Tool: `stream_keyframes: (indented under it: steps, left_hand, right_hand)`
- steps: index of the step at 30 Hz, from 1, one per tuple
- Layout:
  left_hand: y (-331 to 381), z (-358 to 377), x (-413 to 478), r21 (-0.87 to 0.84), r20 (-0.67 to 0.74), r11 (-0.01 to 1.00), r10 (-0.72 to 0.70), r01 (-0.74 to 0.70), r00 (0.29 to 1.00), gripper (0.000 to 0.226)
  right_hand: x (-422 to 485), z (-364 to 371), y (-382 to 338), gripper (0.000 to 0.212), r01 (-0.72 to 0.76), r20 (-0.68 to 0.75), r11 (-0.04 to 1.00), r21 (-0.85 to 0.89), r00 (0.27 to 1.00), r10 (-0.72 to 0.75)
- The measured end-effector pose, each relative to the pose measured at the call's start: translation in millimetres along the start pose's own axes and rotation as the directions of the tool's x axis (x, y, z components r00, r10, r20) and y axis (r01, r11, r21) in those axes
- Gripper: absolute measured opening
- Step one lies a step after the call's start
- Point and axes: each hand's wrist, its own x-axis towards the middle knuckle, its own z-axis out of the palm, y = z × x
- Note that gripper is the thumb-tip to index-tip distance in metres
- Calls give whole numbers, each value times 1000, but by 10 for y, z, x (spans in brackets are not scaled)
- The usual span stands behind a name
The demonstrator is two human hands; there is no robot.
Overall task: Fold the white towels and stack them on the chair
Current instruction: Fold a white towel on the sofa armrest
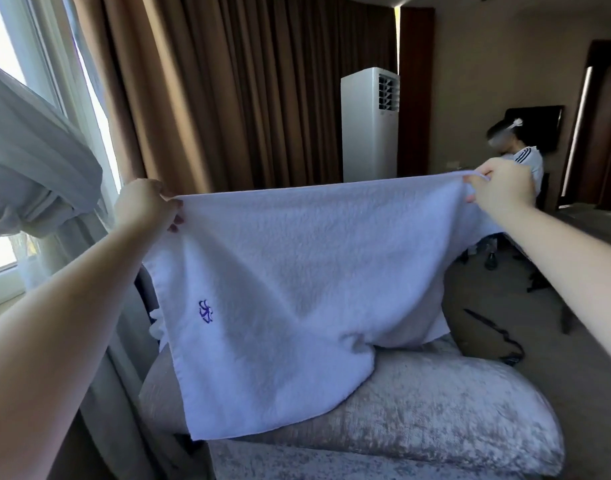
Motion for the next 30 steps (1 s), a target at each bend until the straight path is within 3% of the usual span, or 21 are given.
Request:
stream_keyframes:
  steps: [3, 7, 10, 14, 18, 23, 30]
  left_hand:
    - [-19, 214, 82, -227, 82, 968, -89, 106, 993, 3]
    - [69, 465, 203, -142, 34, 989, 41, -36, 999, 14]
    - [293, 579, 379, -38, -11, 988, 150, -151, 989, 17]
    - [618, 647, 686, -64, -45, 978, 198, -200, 979, 9]
    - [788, 613, 852, -67, -125, 968, 232, -242, 965, 16]
    - [611, 455, 578, -10, -143, 973, 228, -232, 963, 16]
    - [-371, 338, -585, 76, -45, 970, 233, -230, 971, 14]
  right_hand:
    - [12, 89, 113, 17, -36, -34, 999, 24, 999, 37]
    - [173, 119, 258, 15, -104, -66, 993, 65, 992, 108]
    - [447, 34, 273, 17, -49, -128, 998, 42, 990, 54]
    - [781, -102, 212, 18, -32, -176, 998, 52, 984, 40]
    - [840, -182, 180, 17, 7, -188, 999, 48, 982, 2]
    - [362, -218, 265, 17, 30, -127, 999, 24, 992, -27]
    - [-1095, -227, 724, 11, 139, -16, 990, 31, 990, -138]
